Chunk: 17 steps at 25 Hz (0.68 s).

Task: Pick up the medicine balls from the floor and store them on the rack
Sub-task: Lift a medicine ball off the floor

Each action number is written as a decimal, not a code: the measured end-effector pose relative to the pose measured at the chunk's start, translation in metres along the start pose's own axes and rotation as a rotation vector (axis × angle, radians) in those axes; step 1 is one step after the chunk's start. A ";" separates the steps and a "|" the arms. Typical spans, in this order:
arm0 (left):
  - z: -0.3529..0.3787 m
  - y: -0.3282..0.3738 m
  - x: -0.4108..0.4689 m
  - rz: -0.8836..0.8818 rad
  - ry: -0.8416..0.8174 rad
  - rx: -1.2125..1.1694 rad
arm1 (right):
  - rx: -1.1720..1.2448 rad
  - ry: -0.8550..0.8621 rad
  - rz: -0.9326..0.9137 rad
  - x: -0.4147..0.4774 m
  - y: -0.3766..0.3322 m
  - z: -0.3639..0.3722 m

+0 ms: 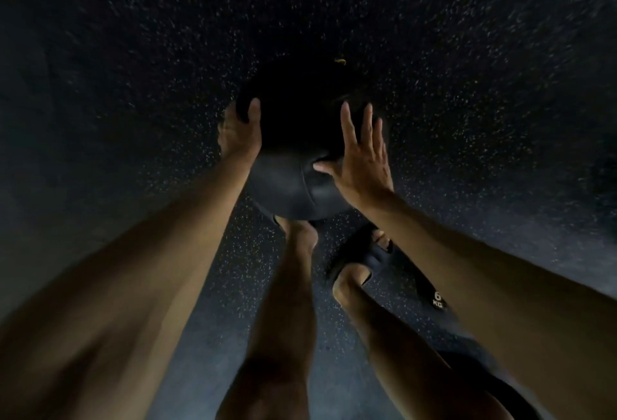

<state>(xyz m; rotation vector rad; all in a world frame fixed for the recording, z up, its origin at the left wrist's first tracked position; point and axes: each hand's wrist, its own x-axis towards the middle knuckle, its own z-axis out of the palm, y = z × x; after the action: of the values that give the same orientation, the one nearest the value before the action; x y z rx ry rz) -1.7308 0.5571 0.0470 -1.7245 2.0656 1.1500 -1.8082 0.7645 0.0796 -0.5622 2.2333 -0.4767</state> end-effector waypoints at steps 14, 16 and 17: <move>-0.054 0.053 0.066 0.169 -0.272 0.249 | 0.023 0.090 -0.006 0.082 -0.077 -0.035; -0.071 0.058 0.095 0.116 -0.281 0.252 | -0.056 0.028 -0.025 0.081 -0.084 -0.027; -0.077 0.059 0.106 0.095 -0.254 0.247 | -0.086 0.022 -0.018 0.090 -0.094 -0.027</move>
<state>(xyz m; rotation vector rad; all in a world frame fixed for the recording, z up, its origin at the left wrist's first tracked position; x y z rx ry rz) -1.7918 0.4272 0.0593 -1.3093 2.0509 1.0273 -1.8607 0.6429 0.0899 -0.6245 2.2800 -0.3991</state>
